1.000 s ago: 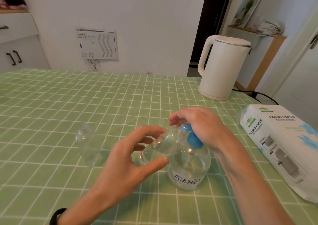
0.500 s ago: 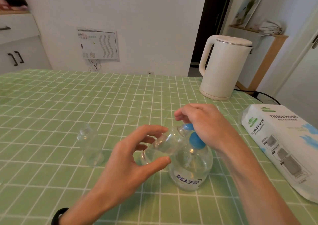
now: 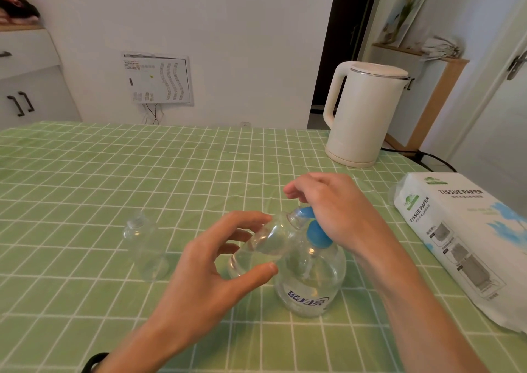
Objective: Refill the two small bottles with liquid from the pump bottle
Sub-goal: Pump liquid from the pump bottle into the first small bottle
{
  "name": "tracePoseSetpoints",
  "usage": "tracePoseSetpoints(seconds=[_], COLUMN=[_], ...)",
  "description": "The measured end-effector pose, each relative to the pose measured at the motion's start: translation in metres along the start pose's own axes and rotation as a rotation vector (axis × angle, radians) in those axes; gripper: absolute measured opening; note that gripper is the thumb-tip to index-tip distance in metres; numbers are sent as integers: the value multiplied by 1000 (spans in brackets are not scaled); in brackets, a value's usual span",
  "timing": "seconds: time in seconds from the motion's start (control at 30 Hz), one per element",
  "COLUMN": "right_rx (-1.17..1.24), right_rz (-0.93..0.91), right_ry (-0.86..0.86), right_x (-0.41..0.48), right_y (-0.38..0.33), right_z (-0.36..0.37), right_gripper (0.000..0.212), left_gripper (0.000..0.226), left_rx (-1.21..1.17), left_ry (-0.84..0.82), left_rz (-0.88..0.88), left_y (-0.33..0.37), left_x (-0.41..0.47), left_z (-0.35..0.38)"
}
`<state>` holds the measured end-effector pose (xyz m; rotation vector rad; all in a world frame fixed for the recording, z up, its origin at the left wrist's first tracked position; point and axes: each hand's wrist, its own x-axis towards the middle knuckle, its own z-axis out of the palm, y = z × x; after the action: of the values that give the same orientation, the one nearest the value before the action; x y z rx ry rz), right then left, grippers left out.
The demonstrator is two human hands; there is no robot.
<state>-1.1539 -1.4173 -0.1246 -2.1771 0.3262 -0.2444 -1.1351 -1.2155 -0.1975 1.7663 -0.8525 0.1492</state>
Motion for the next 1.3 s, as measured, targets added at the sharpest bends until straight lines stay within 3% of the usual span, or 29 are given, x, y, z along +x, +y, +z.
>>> tracePoseSetpoints(seconds=[0.2,0.3,0.6,0.93,1.1,1.3], right_rx=[90,87,19,50,23,20], right_rz=[97,117,31,129,79,45], right_ry=[-65,-104,-4,-74,-20,-6], right_x=[5,4,3,3,2,3], right_y=[1,-1,4,1,3,4], right_z=[2,2,-1,4,2,0], right_gripper=[34,33,46,31,46,49], left_gripper=[49,50,55,58,59,59], left_rx=[4,11,-2,-25,-33,-41], left_ry=[-5,-4,10,21,21,14], left_rz=[-6,-7,17,40,51,48], left_y=[-5,-4,-4,-8,-6,-6], left_x=[2,1,1,4,3,3], left_z=[0,0,-3,-8,-7,-7])
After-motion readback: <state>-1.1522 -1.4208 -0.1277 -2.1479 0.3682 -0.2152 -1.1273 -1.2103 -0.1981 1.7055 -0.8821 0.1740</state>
